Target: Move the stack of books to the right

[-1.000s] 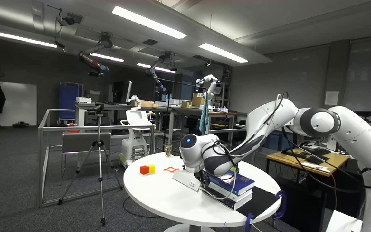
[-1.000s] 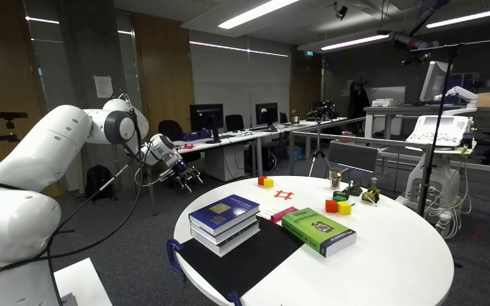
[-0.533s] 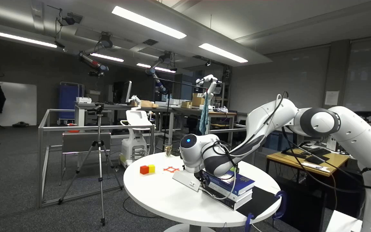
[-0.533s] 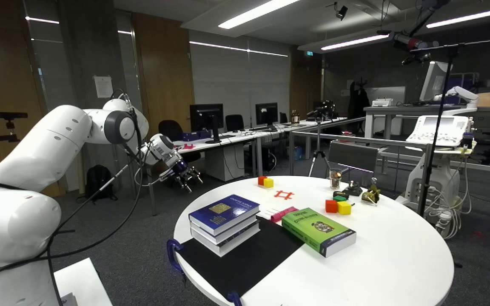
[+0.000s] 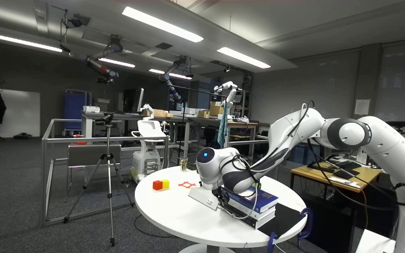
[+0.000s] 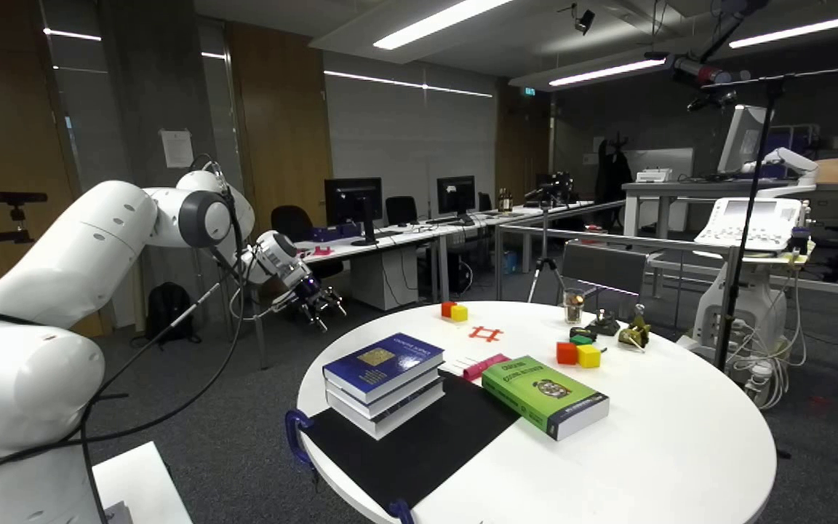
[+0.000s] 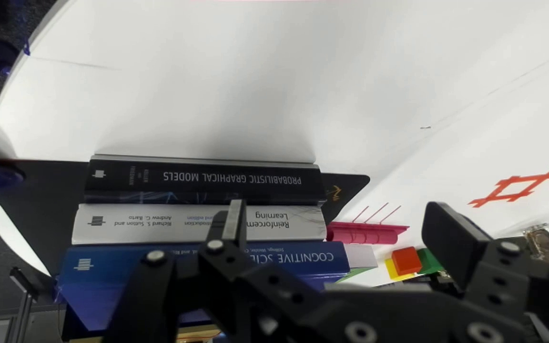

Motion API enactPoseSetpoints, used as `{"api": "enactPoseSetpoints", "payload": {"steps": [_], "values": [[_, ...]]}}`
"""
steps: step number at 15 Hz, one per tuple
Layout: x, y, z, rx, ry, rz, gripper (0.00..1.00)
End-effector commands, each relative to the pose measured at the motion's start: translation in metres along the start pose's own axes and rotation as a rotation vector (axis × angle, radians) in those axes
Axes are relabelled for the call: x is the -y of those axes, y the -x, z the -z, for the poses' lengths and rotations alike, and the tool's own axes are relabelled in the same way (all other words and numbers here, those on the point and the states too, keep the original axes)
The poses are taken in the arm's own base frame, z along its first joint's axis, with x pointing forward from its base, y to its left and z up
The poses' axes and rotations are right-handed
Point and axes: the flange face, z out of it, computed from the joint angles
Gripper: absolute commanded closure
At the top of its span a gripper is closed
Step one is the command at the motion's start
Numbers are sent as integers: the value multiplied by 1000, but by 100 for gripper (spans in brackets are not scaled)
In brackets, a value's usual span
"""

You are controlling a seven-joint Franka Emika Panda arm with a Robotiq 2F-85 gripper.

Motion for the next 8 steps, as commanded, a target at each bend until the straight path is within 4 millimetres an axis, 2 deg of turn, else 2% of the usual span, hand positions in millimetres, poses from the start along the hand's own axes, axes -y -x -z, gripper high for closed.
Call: {"api": "enactPoseSetpoints", "payload": {"steps": [1,8], "values": [[4,-1,4,-2,8,-46,0],[8,1,-2,32,42,-128,0]]}}
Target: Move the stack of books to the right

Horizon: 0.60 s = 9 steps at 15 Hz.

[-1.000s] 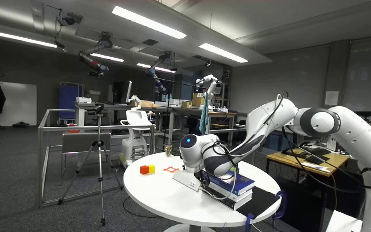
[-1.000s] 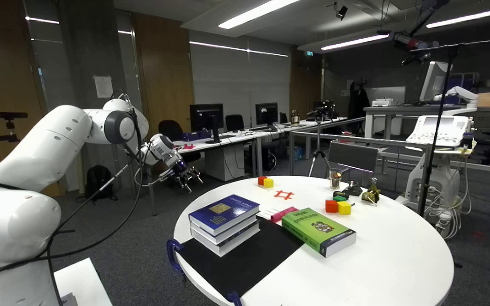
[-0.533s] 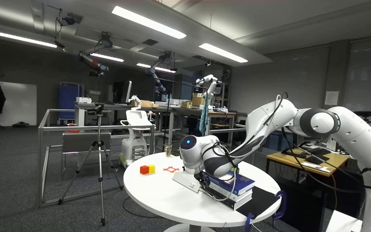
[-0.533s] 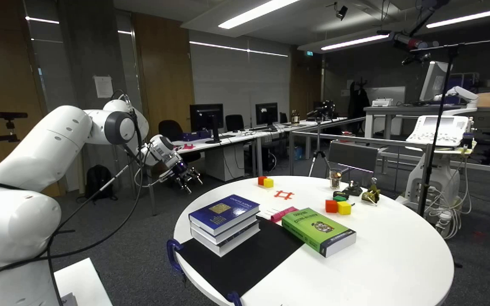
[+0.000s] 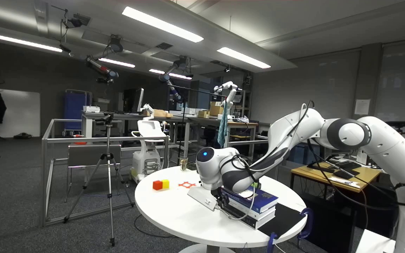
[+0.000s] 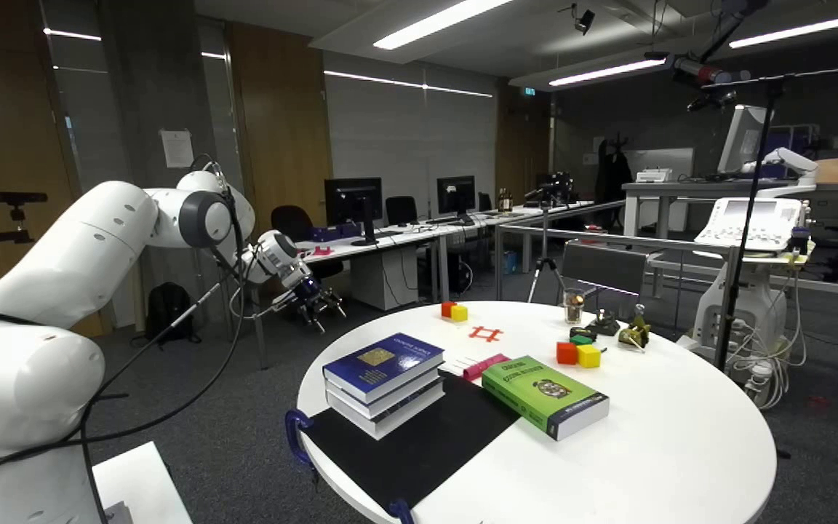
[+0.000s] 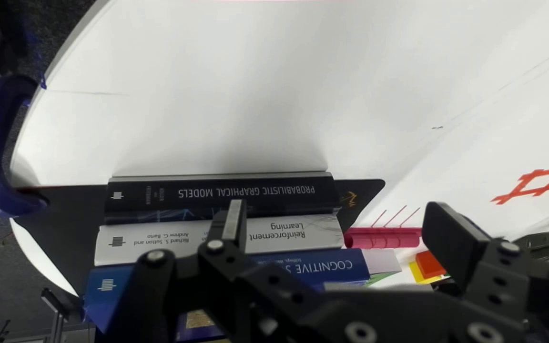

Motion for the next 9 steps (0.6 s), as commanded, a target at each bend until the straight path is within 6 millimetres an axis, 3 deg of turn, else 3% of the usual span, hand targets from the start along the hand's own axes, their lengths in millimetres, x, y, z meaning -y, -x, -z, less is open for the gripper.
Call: {"api": "enactPoseSetpoints", "payload": {"steps": [1,9], "values": [[9,0,-1,10,19,-63,0],[19,0,-23,2,54,-140,0]]}}
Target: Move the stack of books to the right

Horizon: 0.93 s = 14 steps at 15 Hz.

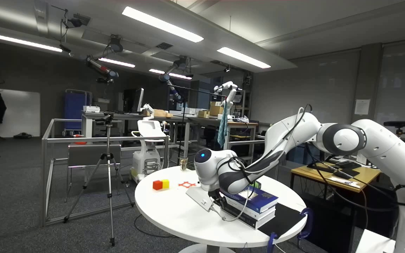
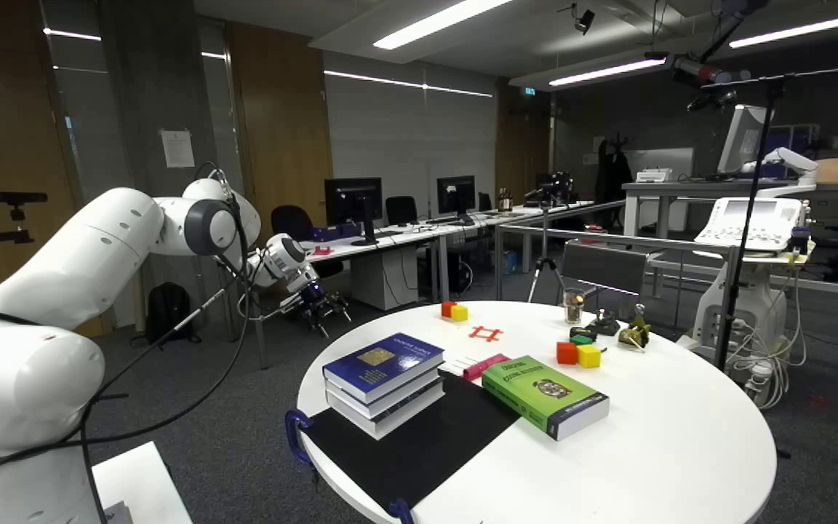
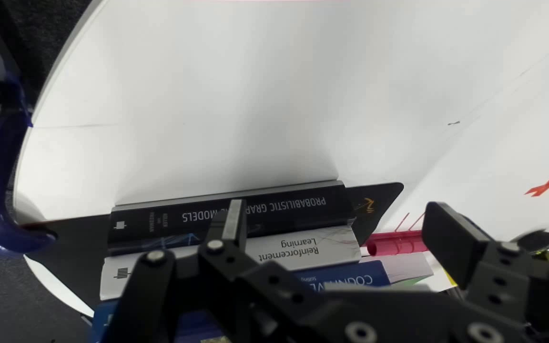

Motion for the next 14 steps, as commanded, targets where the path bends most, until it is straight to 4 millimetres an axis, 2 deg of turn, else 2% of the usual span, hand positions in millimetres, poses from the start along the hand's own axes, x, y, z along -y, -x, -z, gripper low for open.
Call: {"api": "enactPoseSetpoints", "payload": {"steps": [1,8,14], "values": [[10,1,-3,-9,16,-34,0],[16,4,-22,-36,28,-36,0],[12,7,-35,-62,56,-40,0]]}}
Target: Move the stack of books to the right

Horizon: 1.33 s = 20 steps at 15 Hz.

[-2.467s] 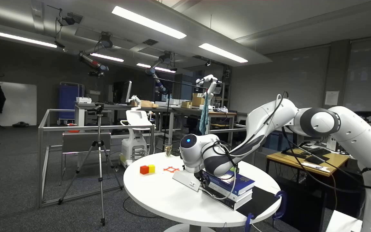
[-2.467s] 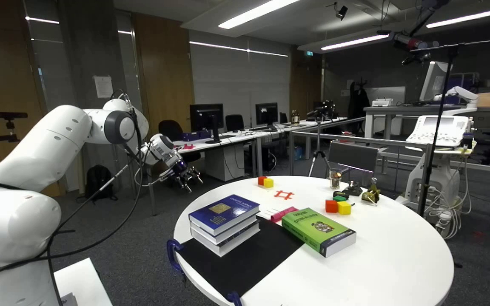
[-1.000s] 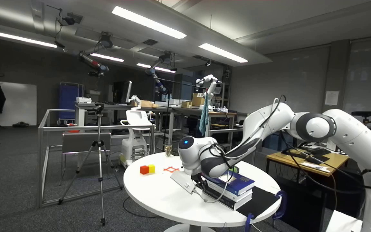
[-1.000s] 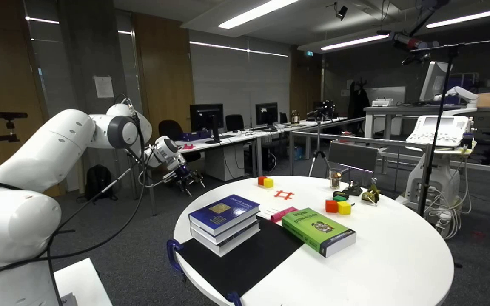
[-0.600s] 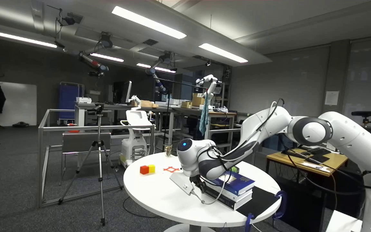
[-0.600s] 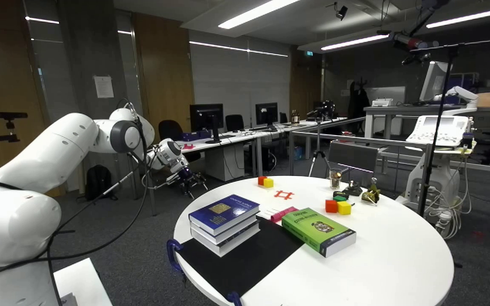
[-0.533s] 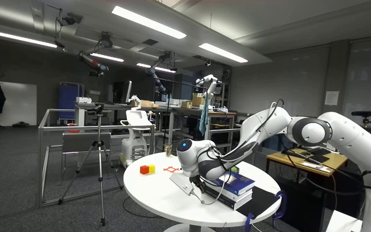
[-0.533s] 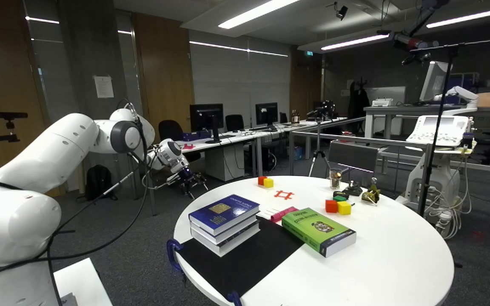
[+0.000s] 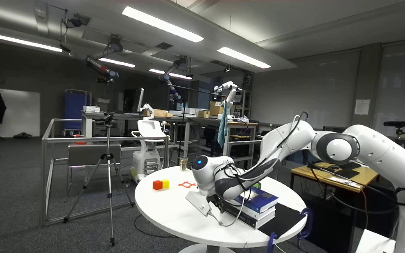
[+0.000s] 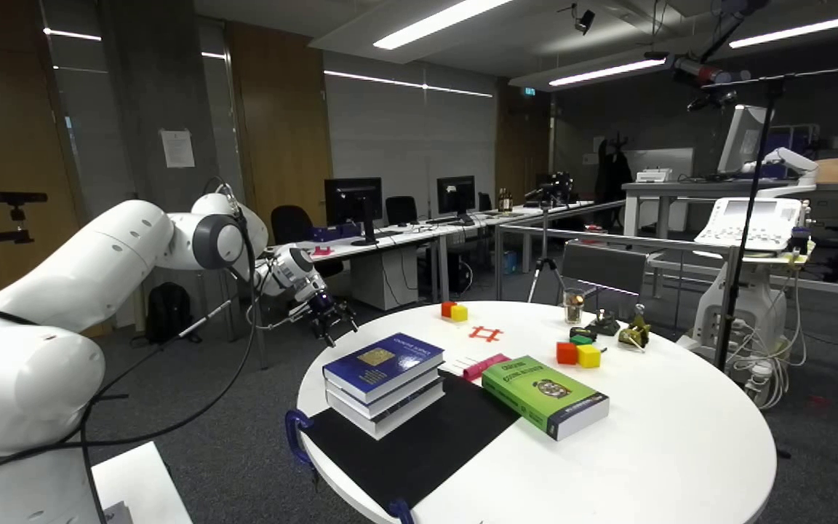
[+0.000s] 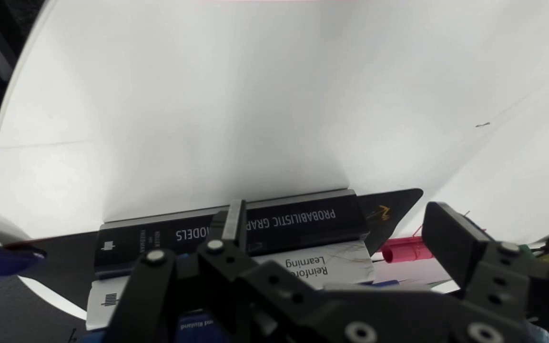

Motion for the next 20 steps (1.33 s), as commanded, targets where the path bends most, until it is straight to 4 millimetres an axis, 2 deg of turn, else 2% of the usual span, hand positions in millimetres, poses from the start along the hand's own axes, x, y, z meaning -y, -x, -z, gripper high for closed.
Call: {"api": "enactPoseSetpoints", "payload": {"steps": [1,20], "values": [[3,0,0,-33,27,-10,0],[-6,8,-30,-117,98,-2,0]]}}
